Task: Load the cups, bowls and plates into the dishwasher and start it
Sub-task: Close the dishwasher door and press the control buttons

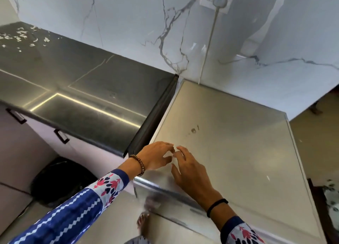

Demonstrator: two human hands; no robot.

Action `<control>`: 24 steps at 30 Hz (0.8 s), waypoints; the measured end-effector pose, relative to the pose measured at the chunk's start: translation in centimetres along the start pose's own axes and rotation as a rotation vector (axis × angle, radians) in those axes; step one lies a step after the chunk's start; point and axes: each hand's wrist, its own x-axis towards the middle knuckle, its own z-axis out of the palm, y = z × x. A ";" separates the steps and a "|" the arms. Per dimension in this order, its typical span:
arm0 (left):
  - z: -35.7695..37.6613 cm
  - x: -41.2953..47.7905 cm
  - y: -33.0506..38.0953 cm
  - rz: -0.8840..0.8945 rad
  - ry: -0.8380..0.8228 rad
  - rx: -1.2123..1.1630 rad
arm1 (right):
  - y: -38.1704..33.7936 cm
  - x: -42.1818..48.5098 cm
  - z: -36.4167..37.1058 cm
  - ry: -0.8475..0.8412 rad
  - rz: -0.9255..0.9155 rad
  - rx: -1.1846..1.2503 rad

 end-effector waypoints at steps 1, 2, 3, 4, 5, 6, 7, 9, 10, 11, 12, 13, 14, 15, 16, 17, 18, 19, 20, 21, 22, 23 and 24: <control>1.1 -1.6 0.4 -0.001 -0.019 -0.009 | -0.9 -2.2 0.2 0.017 -0.015 0.022; 2.0 -3.0 0.6 0.005 -0.026 -0.014 | -1.7 -4.2 0.5 0.023 -0.030 0.032; 3.0 -4.6 0.9 0.018 -0.026 -0.004 | -2.5 -6.5 0.9 0.032 -0.035 0.029; 3.8 -5.9 1.0 0.027 -0.016 0.019 | -3.1 -8.4 1.2 0.033 -0.024 0.026; 4.7 -7.2 1.2 0.030 0.002 0.046 | -3.7 -10.3 1.6 0.023 -0.002 0.027; 5.4 -8.3 1.2 0.027 0.027 0.070 | -4.2 -11.9 2.2 0.018 0.018 0.025; 6.0 -9.2 1.1 0.024 0.058 0.090 | -4.5 -13.2 2.7 0.010 0.038 0.019; 6.9 -10.7 0.8 0.009 0.091 0.126 | -5.5 -15.6 3.5 -0.022 0.080 0.015; 7.2 -11.3 0.6 -0.001 0.092 0.138 | -5.9 -16.5 3.9 -0.039 0.091 0.019; 7.3 -11.8 0.3 -0.012 0.087 0.149 | -6.3 -17.2 4.3 -0.047 0.092 0.025; 7.4 -12.2 0.0 -0.018 0.077 0.159 | -6.6 -17.6 4.7 -0.050 0.092 0.032; 7.4 -12.7 -0.2 -0.018 0.068 0.169 | -6.9 -18.1 5.1 -0.048 0.096 0.038; 7.4 -13.0 -0.3 -0.017 0.060 0.171 | -7.2 -18.4 5.5 -0.046 0.109 0.043; 7.4 -13.3 -0.5 -0.016 0.058 0.167 | -7.5 -18.6 6.0 -0.044 0.123 0.046; 7.5 -13.6 -0.6 -0.018 0.060 0.158 | -7.9 -18.8 6.6 -0.041 0.138 0.046; 7.5 -13.8 -0.5 -0.019 0.067 0.141 | -8.1 -19.0 7.1 -0.037 0.150 0.044; 7.6 -14.0 -0.6 -0.020 0.072 0.121 | -8.4 -19.1 7.9 -0.030 0.162 0.044; 7.7 -14.1 -0.6 -0.023 0.081 0.100 | -8.7 -19.0 8.7 -0.018 0.167 0.044; 7.9 -14.1 -0.7 -0.025 0.094 0.081 | -9.0 -18.9 9.6 -0.013 0.168 0.040; 8.1 -14.1 -0.8 -0.025 0.115 0.074 | -9.3 -18.6 10.6 -0.006 0.164 0.023; 8.1 -14.1 -0.8 -0.019 0.141 0.075 | -9.4 -18.2 11.4 0.003 0.156 -0.004; 8.3 -14.0 -1.0 -0.009 0.161 0.073 | -9.6 -17.5 12.5 0.011 0.153 -0.029; 8.2 -13.9 -1.2 0.004 0.171 0.078 | -9.7 -16.7 13.3 0.021 0.157 -0.036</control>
